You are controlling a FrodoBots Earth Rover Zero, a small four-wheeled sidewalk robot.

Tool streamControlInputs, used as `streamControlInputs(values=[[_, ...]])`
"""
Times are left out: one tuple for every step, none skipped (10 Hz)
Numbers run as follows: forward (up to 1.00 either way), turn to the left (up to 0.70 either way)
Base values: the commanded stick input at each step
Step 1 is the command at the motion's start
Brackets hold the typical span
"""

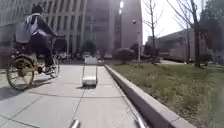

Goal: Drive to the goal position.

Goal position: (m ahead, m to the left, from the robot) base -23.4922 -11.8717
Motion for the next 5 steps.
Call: streamControlInputs(values=[[0.00, 0.00], [0.00, 0.00], [0.00, 0.00], [0.00, 0.00], [0.00, 0.35]])
